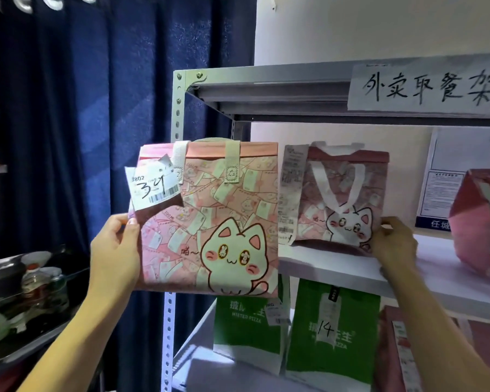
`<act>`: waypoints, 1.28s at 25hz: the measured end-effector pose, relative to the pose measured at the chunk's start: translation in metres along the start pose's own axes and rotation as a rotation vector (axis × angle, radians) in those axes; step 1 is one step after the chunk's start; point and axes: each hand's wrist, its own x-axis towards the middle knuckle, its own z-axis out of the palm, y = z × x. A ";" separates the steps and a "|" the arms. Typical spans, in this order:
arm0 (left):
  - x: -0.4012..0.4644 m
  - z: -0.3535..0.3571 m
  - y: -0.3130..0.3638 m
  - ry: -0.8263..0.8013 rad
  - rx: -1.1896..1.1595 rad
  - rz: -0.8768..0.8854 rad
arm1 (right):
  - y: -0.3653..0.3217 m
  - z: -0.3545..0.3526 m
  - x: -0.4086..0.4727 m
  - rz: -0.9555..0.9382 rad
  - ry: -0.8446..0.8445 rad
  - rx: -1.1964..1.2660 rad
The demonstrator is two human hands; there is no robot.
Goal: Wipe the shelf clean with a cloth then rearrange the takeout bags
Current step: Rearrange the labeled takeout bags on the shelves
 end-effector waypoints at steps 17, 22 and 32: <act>-0.061 -0.066 -0.036 -0.107 -0.007 -0.239 | -0.069 0.129 -0.047 -0.059 -0.310 0.247; -0.066 -0.071 -0.041 -0.118 -0.017 -0.267 | -0.078 0.141 -0.057 -0.070 -0.363 0.281; -0.067 -0.070 -0.056 -0.210 -0.034 -0.253 | -0.072 0.128 -0.061 -0.139 -0.267 0.072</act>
